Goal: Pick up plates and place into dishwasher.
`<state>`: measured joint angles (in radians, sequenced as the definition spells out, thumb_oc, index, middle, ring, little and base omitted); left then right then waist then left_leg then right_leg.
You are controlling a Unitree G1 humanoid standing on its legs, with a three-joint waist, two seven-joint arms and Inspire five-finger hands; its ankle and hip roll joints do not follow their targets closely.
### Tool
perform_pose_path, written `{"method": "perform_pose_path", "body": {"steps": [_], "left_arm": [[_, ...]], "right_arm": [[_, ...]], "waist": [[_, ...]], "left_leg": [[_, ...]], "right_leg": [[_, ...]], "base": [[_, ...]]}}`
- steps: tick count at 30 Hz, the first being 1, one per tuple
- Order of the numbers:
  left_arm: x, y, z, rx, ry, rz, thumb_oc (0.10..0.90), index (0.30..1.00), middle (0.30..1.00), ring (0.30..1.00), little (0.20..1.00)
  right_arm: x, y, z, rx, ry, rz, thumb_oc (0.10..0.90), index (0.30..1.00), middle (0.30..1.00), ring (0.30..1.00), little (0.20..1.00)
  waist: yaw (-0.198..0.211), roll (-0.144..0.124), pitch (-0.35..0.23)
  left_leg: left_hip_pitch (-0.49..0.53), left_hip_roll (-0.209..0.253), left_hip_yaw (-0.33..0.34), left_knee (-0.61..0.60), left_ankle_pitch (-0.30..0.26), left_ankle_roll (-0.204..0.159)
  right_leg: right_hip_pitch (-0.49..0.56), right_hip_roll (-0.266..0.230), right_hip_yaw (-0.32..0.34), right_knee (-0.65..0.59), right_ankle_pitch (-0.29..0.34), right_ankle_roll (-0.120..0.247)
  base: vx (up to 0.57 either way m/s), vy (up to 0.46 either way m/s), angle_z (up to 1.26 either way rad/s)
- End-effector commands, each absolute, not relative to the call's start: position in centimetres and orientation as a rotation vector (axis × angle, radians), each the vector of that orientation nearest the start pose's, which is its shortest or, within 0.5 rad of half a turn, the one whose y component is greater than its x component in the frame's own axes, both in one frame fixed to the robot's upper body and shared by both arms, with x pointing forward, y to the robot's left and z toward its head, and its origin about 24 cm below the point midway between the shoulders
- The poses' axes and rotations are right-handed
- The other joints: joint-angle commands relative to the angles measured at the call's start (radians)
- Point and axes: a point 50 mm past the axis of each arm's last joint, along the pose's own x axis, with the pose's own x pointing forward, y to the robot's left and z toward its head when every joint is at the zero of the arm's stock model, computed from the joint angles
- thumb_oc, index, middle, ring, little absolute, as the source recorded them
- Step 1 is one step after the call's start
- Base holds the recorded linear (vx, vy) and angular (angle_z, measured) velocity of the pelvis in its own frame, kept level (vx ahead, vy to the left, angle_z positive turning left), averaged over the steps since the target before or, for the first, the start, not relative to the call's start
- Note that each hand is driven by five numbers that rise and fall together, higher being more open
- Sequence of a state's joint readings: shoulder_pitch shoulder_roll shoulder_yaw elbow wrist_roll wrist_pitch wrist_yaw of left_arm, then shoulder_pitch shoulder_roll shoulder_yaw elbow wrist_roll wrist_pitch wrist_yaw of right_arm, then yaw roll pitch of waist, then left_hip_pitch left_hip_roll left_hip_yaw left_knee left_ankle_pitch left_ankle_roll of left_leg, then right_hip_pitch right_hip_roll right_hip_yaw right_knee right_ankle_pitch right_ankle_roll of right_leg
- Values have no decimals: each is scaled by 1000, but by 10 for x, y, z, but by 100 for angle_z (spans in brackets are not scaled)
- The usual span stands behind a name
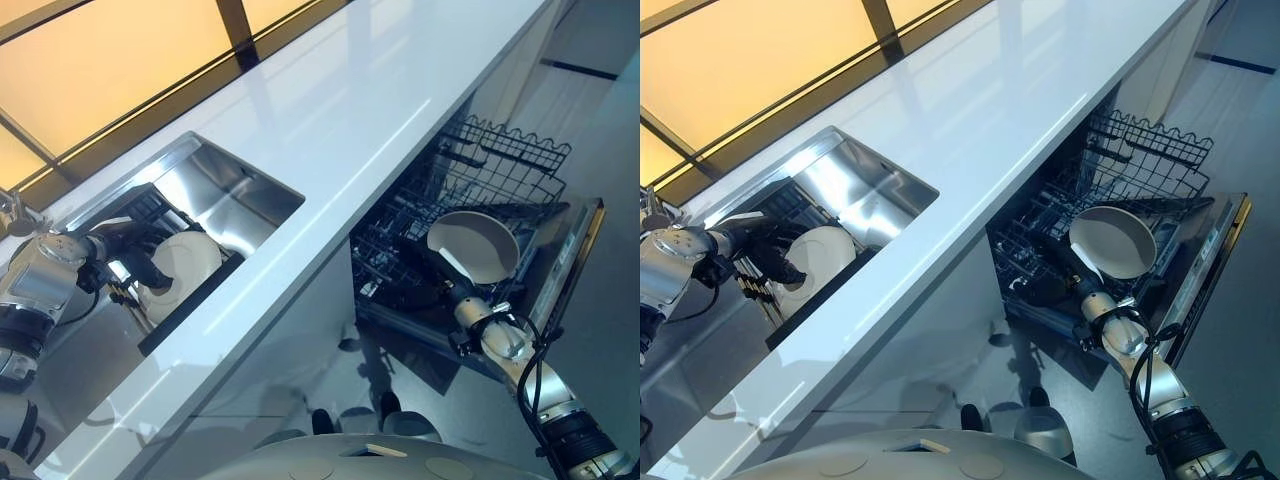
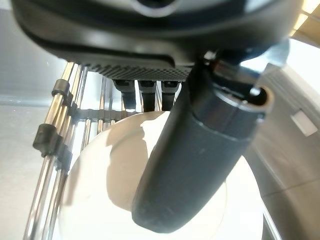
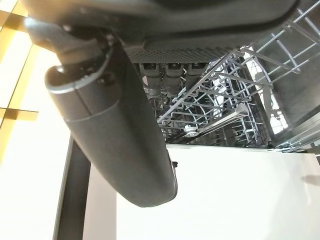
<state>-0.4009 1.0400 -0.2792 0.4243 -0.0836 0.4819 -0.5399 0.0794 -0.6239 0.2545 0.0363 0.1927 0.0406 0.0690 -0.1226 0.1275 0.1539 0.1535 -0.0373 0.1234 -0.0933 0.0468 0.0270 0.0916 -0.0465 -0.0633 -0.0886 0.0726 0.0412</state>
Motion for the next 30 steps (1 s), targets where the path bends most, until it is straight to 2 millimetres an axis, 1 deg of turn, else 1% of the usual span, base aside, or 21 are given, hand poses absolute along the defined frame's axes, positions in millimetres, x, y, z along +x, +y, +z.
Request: {"method": "perform_pose_path", "body": {"steps": [1, 2, 3, 5, 6, 8, 11, 16, 19, 25, 30], "left_arm": [[303, 303, 88, 561, 720, -399, 800, 900, 900, 900, 900], [302, 302, 87, 550, 726, -417, 800, 900, 900, 900, 900], [299, 297, 82, 513, 776, -482, 800, 900, 900, 900, 900], [295, 293, 78, 494, 820, -542, 800, 900, 900, 900, 900], [291, 288, 72, 464, 858, -597, 690, 806, 806, 806, 790], [285, 279, 65, 428, 901, -680, 100, 300, 300, 300, 200], [278, 268, 59, 384, 921, -794, 100, 300, 300, 300, 200], [269, 255, 68, 367, 864, -904, 100, 300, 300, 300, 200], [266, 256, 75, 403, 830, -883, 100, 300, 300, 300, 200], [255, 264, 89, 383, 772, -869, 100, 300, 300, 300, 200], [254, 265, 95, 362, 731, -863, 100, 300, 300, 300, 200]], "right_arm": [[229, -194, 39, -441, 122, 418, 800, 900, 900, 900, 900], [228, -195, 39, -439, 126, 417, 800, 900, 900, 900, 900], [227, -196, 38, -442, 128, 419, 800, 900, 900, 900, 900], [226, -197, 38, -444, 127, 418, 800, 900, 900, 900, 900], [225, -197, 38, -445, 124, 418, 800, 900, 900, 900, 900], [225, -198, 39, -445, 122, 419, 800, 900, 900, 900, 900], [224, -199, 39, -449, 121, 425, 800, 900, 900, 900, 900], [223, -199, 42, -457, 107, 433, 800, 900, 900, 900, 900], [223, -197, 43, -450, 99, 434, 800, 900, 900, 900, 900], [223, -195, 46, -436, 81, 430, 800, 900, 900, 900, 900], [226, -196, 48, -439, 74, 420, 800, 900, 900, 900, 900]], "waist": [[-66, -26, 16], [-69, -24, 18], [-76, -21, 20], [-80, -19, 22], [-84, -17, 24], [-88, -16, 24], [-89, -14, 23], [-79, -15, 18], [-65, -20, 10], [-32, -31, -11], [-15, -36, -22]], "left_leg": [[-27, -57, 48, 16, -62, -1], [-28, -57, 52, 17, -62, -2], [-31, -57, 56, 17, -61, -1], [-32, -57, 61, 17, -60, -1], [-32, -57, 62, 17, -60, -1], [-30, -58, 66, 19, -61, 0], [-26, -57, 68, 20, -64, 0], [-20, -54, 69, 22, -67, -1], [-15, -52, 64, 19, -64, -3], [-12, -44, 50, 12, -54, -10], [-9, -40, 39, 8, -50, -12]], "right_leg": [[-41, 20, 42, 86, -67, 89], [-43, 20, 44, 86, -67, 90], [-46, 20, 50, 87, -66, 91], [-48, 20, 55, 86, -63, 93], [-48, 21, 59, 87, -63, 94], [-47, 21, 63, 87, -62, 95], [-43, 21, 67, 85, -62, 96], [-30, 23, 64, 80, -63, 96], [-20, 24, 51, 75, -62, 95], [-4, 24, 24, 64, -59, 90], [6, 23, 8, 61, -60, 86]], "base": [[21, 30, -9], [24, 37, -8], [18, 29, -8], [11, 20, -9], [9, 12, -12], [10, 6, -12], [-6, 3, -10], [-54, 5, -9], [-63, -15, -1], [-76, -21, -3], [-65, -14, 1]]}}
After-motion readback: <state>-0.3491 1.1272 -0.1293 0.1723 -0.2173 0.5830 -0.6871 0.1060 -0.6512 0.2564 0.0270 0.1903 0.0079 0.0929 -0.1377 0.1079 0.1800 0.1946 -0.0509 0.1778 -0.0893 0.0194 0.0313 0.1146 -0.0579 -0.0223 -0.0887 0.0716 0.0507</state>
